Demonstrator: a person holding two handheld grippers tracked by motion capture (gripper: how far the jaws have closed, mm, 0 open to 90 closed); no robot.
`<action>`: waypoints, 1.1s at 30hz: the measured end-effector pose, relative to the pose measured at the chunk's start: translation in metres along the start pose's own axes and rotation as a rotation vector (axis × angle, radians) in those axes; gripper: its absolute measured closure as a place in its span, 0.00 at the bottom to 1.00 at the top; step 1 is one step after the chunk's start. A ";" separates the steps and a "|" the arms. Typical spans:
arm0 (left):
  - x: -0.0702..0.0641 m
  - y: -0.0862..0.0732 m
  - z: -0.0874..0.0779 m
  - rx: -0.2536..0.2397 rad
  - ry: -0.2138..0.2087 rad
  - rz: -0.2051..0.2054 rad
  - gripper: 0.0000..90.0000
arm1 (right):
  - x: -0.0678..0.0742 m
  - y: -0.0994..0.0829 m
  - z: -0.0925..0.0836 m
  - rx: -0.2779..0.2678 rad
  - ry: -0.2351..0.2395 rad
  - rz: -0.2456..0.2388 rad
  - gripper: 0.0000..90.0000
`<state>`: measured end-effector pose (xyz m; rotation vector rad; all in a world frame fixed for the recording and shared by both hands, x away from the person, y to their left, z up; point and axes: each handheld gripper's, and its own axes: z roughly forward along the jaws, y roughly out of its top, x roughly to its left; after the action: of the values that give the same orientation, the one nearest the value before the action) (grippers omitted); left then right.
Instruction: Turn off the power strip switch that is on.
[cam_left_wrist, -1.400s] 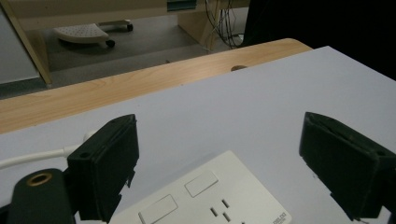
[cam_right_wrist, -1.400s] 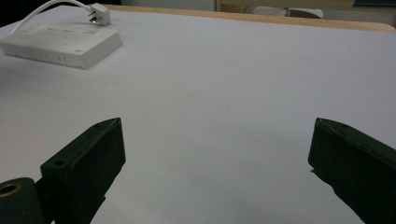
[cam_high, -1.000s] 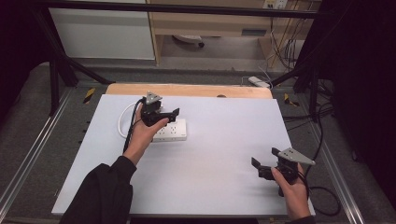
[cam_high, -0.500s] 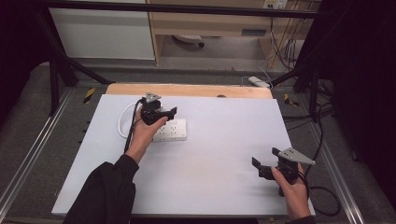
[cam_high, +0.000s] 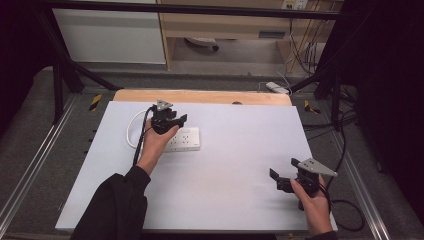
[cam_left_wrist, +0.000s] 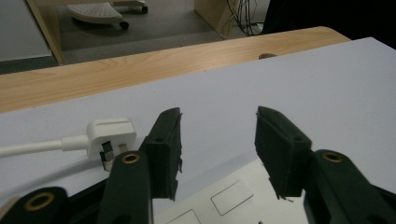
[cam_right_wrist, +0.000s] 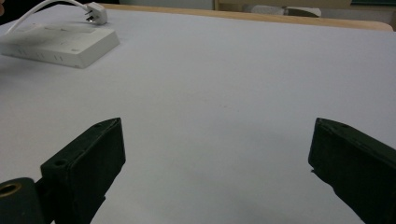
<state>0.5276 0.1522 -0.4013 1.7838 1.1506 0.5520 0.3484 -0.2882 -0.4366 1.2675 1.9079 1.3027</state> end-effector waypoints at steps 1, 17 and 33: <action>0.000 0.000 0.001 0.003 -0.003 0.001 0.62 | 0.000 0.000 0.000 -0.001 0.000 -0.003 0.05; -0.006 -0.005 0.009 0.027 -0.057 0.019 0.99 | 0.000 0.000 0.000 -0.002 -0.001 -0.008 0.05; 0.001 -0.009 0.017 0.031 -0.048 -0.028 1.00 | 0.000 0.000 0.000 -0.005 0.004 -0.001 0.05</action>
<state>0.5360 0.1466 -0.4176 1.7955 1.1544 0.4747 0.3485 -0.2883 -0.4361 1.2629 1.9066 1.3091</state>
